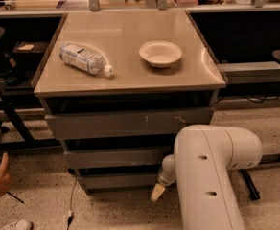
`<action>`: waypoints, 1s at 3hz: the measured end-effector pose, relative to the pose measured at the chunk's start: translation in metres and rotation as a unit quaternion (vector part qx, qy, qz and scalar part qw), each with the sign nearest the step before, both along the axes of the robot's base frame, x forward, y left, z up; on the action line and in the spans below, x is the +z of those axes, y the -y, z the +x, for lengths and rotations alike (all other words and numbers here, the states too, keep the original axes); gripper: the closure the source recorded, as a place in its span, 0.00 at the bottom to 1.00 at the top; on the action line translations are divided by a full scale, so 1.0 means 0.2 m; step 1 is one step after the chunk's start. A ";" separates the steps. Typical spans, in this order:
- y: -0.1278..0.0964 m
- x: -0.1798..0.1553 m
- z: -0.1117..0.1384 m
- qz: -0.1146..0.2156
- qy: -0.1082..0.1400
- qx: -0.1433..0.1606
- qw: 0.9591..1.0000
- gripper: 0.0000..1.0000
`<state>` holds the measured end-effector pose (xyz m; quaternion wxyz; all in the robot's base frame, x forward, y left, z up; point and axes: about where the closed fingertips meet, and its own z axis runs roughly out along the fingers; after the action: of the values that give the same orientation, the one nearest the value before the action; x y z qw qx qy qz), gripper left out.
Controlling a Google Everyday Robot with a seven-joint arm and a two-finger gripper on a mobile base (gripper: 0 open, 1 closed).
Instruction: Open bottom drawer
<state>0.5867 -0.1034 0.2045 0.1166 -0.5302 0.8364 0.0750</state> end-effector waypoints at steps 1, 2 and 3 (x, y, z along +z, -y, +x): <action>-0.01 -0.07 0.01 0.001 -0.003 0.001 1.000 0.00; -0.06 -0.16 -0.04 0.002 -0.016 0.009 1.000 0.00; -0.10 -0.19 -0.07 0.003 -0.029 0.021 0.999 0.00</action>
Offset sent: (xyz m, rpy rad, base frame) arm -0.0198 0.0213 -0.0493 0.0065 0.0574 0.0355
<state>0.5721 -0.0827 0.1672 0.0923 -0.5453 0.8277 0.0950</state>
